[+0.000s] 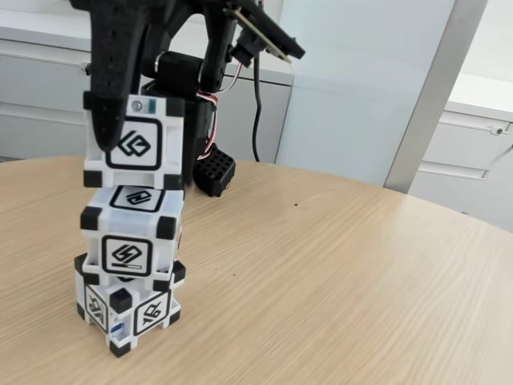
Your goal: Stack cubes from left to right.
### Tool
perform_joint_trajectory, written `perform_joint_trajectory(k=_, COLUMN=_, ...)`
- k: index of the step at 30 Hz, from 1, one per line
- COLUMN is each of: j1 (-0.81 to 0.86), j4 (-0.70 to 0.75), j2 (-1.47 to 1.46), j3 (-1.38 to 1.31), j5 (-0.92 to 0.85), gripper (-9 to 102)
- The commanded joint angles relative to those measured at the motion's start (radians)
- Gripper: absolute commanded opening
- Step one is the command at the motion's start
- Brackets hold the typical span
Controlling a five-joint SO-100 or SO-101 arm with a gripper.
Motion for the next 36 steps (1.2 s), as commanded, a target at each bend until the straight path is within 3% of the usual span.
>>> perform_joint_trajectory(k=1, j1=0.002, j4=0.003, j2=0.014, j3=-0.003, j5=0.006, gripper=20)
perform_joint_trajectory(k=21, j1=-0.006, j4=0.003, j2=0.034, j3=-0.018, j5=0.021, gripper=42)
perform_joint_trajectory(k=36, j1=-0.006, j4=0.003, j2=0.081, j3=-0.02, j5=0.015, gripper=40)
